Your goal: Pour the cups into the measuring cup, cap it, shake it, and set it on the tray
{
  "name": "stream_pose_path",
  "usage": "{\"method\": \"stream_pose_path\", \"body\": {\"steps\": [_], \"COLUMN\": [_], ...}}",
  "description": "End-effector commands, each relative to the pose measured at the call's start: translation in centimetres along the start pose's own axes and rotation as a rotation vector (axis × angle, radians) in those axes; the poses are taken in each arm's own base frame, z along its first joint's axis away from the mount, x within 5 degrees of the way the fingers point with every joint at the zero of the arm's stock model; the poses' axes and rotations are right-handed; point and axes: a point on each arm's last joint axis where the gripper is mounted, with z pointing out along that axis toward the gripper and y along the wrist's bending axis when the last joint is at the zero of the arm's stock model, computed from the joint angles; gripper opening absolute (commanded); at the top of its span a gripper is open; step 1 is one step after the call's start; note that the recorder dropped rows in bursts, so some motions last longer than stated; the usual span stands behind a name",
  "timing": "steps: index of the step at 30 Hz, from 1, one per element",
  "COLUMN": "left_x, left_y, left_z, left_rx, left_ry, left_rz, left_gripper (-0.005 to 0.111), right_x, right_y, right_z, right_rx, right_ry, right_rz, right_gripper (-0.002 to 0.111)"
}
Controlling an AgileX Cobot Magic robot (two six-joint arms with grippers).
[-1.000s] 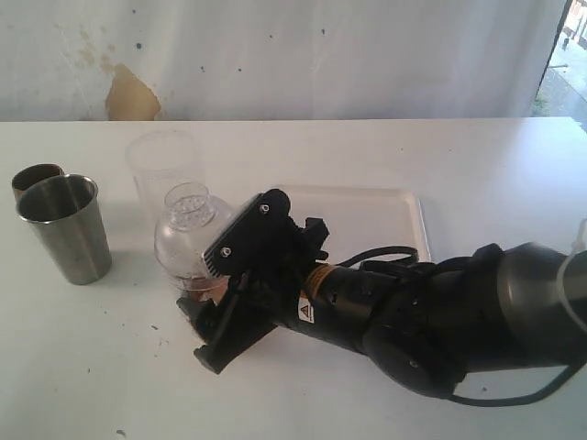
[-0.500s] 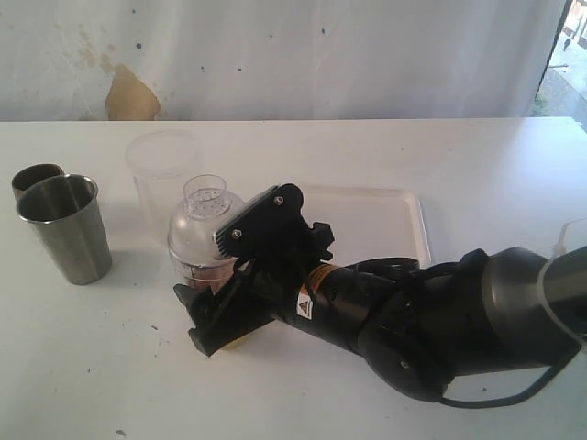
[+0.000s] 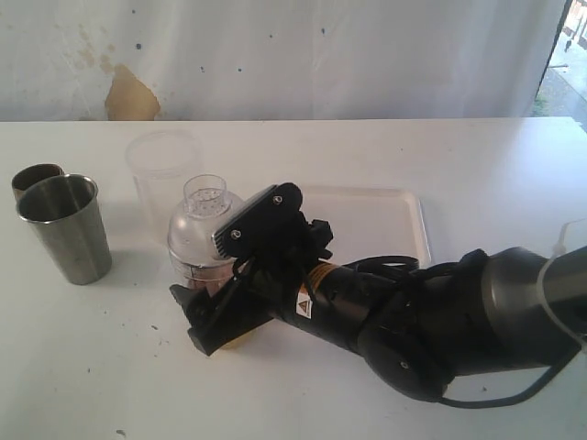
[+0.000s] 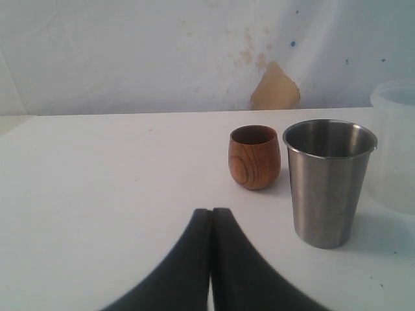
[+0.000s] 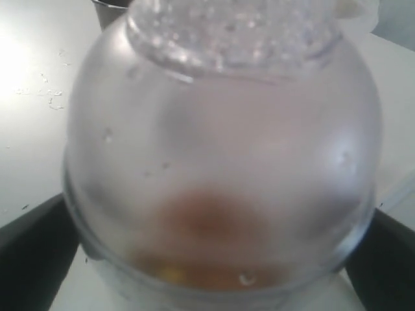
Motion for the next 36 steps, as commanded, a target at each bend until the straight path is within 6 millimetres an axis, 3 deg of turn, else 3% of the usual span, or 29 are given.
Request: {"method": "stream_pose_path", "body": {"steps": [1,13,28,30,34,36], "left_x": [0.2,0.2,0.2,0.2,0.2,0.2], "left_y": [0.0,0.0,0.0,0.0,0.0,0.0], "left_z": [0.0,0.0,0.0,0.0,0.0,0.0], "left_rx": [0.0,0.0,0.0,0.0,0.0,0.0], "left_ry": [0.004,0.004,0.004,0.004,0.004,0.004], "left_rz": [-0.002,-0.002,-0.002,-0.002,-0.002,-0.002], "left_gripper": [0.0,0.0,0.0,0.0,0.0,0.0], "right_x": [0.1,-2.6,-4.0,-4.3,-5.0,-5.5], "right_y": [-0.1,-0.2,-0.2,-0.5,-0.7,-0.7], "right_z": [-0.1,-1.8,-2.8,-3.1,-3.7,-4.1], "right_rx": [0.001,0.004,0.006,0.036,0.05,0.049], "right_ry": [0.012,-0.049,-0.094,-0.106,-0.13,-0.149], "right_rz": [-0.01,-0.006,-0.01,0.049,0.075,0.076], "right_gripper": [0.105,0.105,0.105,0.105,0.097,0.086]}}
